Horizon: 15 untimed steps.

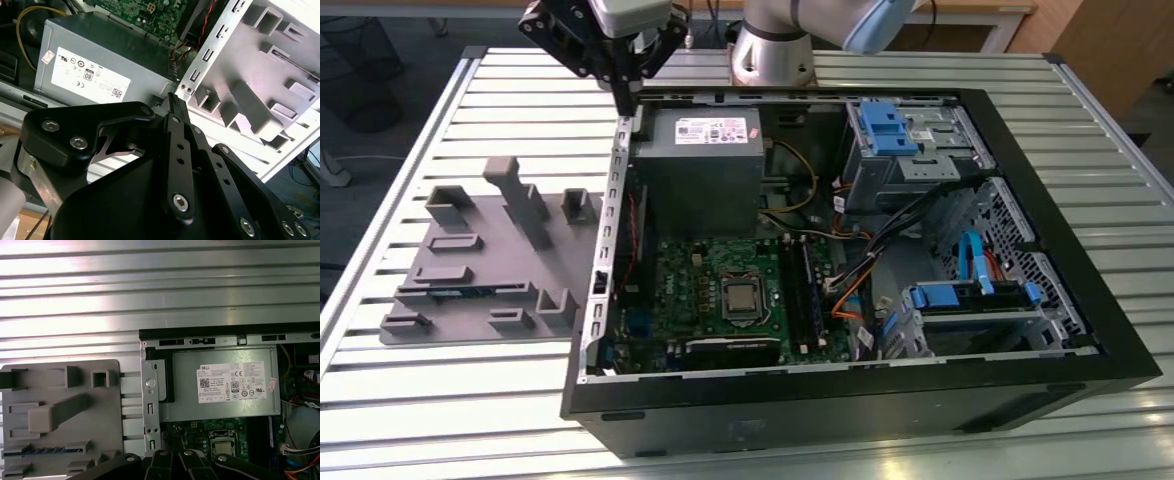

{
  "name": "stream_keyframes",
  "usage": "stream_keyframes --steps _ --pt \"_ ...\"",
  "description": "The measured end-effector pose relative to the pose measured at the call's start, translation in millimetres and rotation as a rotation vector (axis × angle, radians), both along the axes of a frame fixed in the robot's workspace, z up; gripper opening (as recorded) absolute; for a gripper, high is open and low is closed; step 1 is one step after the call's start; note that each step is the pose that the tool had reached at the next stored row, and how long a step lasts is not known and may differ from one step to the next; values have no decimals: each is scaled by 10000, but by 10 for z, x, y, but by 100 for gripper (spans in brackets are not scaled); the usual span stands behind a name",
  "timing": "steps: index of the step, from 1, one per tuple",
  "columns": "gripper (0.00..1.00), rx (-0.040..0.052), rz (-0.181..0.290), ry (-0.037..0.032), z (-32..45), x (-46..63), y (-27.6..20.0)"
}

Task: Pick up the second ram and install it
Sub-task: 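Reach for the second ram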

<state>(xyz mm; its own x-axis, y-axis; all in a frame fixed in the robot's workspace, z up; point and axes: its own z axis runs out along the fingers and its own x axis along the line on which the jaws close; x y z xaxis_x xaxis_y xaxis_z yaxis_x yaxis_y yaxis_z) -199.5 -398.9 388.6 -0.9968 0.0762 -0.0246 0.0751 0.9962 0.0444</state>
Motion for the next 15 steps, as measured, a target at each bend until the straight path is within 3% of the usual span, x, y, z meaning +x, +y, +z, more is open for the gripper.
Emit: stream_keyframes --steps 15 --pt "11 0 0 2 -6 -176 0"
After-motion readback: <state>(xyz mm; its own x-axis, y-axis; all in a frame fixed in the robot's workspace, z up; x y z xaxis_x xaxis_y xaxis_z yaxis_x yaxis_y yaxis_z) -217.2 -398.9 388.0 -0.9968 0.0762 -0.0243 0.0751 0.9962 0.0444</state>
